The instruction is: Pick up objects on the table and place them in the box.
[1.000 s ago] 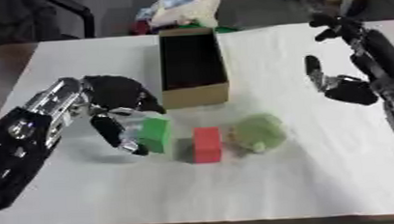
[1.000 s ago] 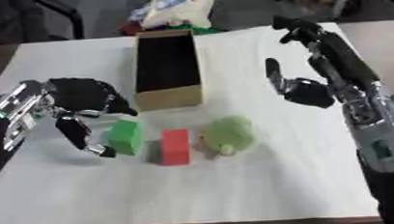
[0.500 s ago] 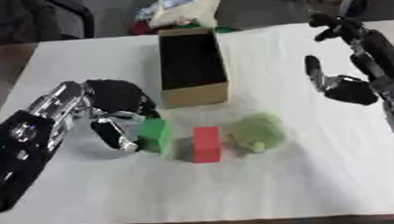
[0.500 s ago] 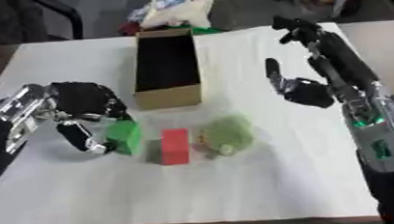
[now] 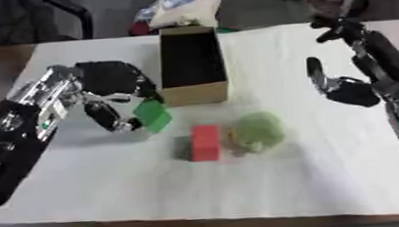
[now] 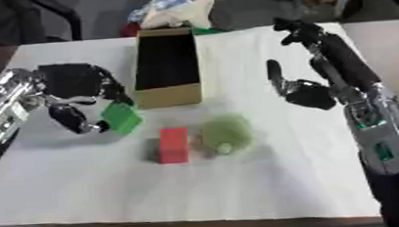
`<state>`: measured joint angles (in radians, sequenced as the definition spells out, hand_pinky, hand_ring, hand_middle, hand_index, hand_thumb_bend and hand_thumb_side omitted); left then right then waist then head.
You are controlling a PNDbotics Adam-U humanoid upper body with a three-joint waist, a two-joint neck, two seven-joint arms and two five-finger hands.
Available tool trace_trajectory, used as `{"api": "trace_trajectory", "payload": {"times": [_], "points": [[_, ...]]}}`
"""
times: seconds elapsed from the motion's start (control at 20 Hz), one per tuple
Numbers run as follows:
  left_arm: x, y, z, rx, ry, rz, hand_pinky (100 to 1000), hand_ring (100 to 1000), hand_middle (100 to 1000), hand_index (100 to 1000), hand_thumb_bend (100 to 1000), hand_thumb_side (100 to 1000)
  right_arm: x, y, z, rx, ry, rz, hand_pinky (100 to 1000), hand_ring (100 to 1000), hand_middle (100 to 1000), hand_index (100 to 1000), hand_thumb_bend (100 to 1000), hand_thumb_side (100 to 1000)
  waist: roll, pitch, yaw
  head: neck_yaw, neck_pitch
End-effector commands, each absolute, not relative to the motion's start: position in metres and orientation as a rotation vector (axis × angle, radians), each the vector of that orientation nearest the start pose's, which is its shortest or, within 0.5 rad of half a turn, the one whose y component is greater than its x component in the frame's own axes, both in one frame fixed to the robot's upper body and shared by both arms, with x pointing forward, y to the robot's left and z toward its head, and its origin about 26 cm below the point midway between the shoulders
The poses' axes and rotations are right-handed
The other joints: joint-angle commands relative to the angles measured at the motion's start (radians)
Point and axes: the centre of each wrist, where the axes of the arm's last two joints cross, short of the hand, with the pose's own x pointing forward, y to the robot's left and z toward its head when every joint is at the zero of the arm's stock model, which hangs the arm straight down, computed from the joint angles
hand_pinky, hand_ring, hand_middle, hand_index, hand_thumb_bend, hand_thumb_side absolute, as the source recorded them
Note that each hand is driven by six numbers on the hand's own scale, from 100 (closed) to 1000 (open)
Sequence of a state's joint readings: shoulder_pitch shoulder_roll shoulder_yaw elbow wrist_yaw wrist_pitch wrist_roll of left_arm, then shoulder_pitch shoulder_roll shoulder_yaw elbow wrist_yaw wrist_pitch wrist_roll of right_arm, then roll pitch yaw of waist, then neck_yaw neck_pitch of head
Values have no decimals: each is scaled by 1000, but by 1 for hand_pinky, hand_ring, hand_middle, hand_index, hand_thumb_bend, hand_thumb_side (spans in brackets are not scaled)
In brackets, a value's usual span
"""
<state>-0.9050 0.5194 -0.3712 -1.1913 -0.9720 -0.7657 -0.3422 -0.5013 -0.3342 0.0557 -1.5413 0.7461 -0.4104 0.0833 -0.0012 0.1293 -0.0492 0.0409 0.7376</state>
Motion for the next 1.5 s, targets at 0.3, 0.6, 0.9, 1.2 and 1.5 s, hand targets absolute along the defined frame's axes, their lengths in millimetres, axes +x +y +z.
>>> {"api": "trace_trajectory", "payload": {"times": [0.3, 0.6, 0.9, 1.2, 1.5], "points": [[476, 218, 263, -813, 1837, 2578, 719, 630, 598, 831, 181, 243, 383, -258, 166, -757, -2192, 1227, 763, 726, 833, 997, 100, 650, 0, -17, -19, 7, -3], [493, 203, 257, -876, 1899, 2647, 725, 636, 603, 832, 212, 254, 384, -251, 166, -728, -2210, 1233, 762, 725, 832, 997, 100, 654, 1, -12, -40, 19, -6], [502, 200, 244, -971, 1912, 2739, 731, 643, 612, 837, 223, 266, 384, -248, 165, -706, -2215, 1240, 761, 724, 832, 998, 100, 657, 2, -6, -60, 28, -9], [507, 203, 226, -1173, 1765, 2810, 769, 681, 654, 869, 268, 300, 384, -248, 165, -698, -2215, 1239, 760, 724, 831, 998, 100, 659, 0, -3, -68, 28, -10], [511, 213, 207, -1263, 1623, 2836, 808, 728, 716, 919, 292, 367, 384, -249, 165, -700, -2214, 1237, 761, 724, 831, 998, 100, 658, -1, -4, -67, 23, -12]]}}
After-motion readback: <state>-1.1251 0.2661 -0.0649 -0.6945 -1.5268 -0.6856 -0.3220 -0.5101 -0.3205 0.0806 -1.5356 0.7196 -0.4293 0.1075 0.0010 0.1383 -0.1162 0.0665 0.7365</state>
